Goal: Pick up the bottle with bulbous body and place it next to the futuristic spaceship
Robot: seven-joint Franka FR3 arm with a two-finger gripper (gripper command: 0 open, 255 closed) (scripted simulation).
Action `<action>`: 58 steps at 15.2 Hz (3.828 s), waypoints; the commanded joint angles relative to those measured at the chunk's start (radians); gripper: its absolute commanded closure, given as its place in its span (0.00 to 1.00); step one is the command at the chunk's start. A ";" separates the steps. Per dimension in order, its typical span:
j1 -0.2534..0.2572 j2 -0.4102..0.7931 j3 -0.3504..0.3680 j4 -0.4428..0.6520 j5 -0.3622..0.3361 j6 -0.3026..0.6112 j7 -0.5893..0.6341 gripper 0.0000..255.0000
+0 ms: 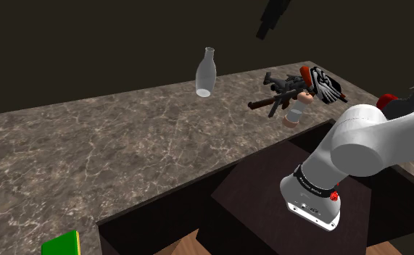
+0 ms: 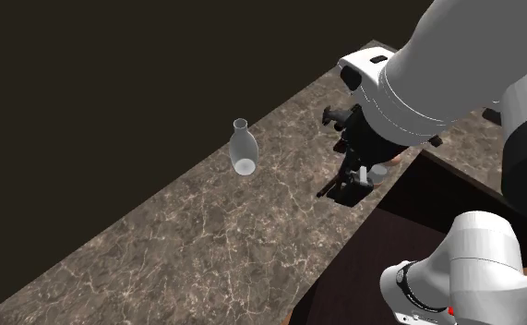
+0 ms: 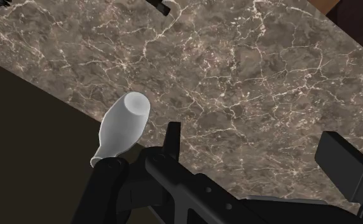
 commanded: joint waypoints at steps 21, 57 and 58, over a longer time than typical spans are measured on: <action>-0.049 0.716 -0.209 0.363 0.022 0.237 -0.267 0.00; -0.120 1.181 -0.239 0.706 0.124 0.281 -0.400 1.00; -0.120 1.178 -0.239 0.716 0.123 0.268 -0.400 1.00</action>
